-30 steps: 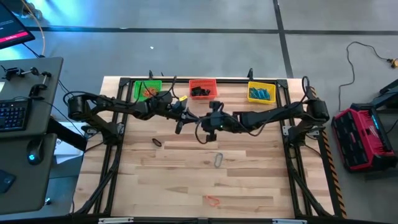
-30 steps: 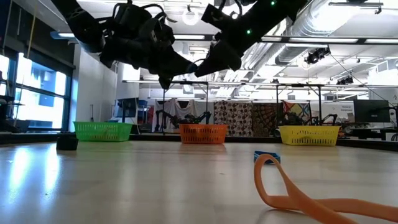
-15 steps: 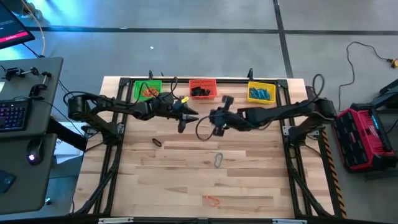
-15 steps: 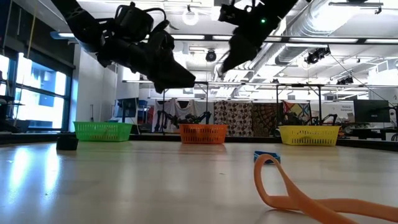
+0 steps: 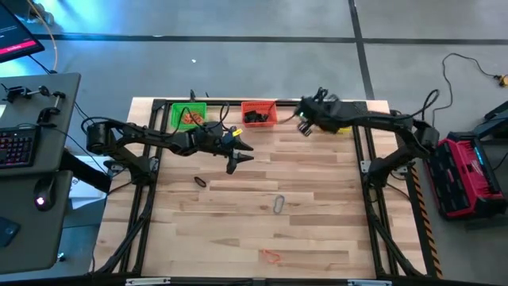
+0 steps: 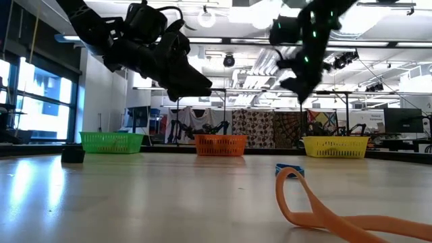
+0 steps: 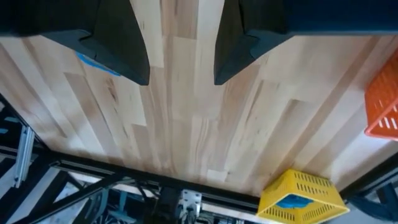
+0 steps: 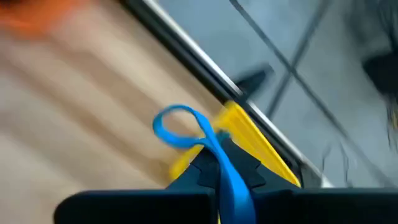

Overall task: Sort rubber bands into baskets
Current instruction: Put the blue rubber band into the yellow bin, then put the black rubber band into the orange bin

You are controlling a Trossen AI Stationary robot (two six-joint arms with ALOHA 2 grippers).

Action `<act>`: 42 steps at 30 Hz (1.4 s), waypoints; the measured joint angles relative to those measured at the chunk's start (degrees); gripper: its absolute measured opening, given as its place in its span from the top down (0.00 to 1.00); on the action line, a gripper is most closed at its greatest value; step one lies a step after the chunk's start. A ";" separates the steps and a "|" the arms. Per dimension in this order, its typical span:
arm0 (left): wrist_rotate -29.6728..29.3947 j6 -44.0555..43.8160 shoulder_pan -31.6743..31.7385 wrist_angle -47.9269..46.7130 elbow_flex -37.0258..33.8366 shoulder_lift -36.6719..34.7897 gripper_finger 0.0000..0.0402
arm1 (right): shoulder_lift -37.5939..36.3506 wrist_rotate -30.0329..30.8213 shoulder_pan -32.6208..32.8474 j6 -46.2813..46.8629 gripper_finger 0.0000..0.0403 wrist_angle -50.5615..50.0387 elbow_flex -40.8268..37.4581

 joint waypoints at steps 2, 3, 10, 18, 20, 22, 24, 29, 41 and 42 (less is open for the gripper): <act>0.02 0.00 -0.02 -0.51 0.00 0.00 0.57 | 0.00 0.02 -4.42 1.14 1.00 0.23 -1.85; 0.02 0.00 -0.02 -0.79 0.00 0.00 0.57 | 0.00 0.00 -6.48 1.30 1.00 0.90 -2.97; 0.04 1.43 0.00 -1.11 0.00 -0.02 0.57 | 0.02 -5.70 -17.49 1.29 1.00 11.22 -12.17; 0.07 1.53 0.00 -1.09 0.00 -0.02 0.57 | 0.02 -10.24 -21.87 1.39 1.00 17.21 -18.57; 0.07 1.53 0.00 -1.09 0.00 -0.02 0.57 | 0.04 -10.75 -22.37 1.78 1.00 17.23 -19.21; 0.07 1.53 0.00 -1.11 0.00 -0.02 0.57 | 0.04 -10.78 -22.50 1.68 0.99 17.13 -19.57; 0.09 1.51 0.00 -1.30 0.00 -0.04 0.57 | 0.04 -10.94 -22.48 1.61 0.96 16.77 -19.61; 0.11 1.51 0.00 -1.95 0.00 -0.04 0.57 | 0.07 -10.96 -22.43 1.15 0.78 14.94 -17.91; 0.00 3.44 0.13 -2.28 0.00 -0.10 0.57 | -0.01 -10.64 -21.31 -3.09 0.52 8.27 -9.65; -0.01 4.05 0.13 -2.94 0.00 -0.33 0.57 | -0.05 -10.76 -20.96 -3.28 0.55 9.56 -9.95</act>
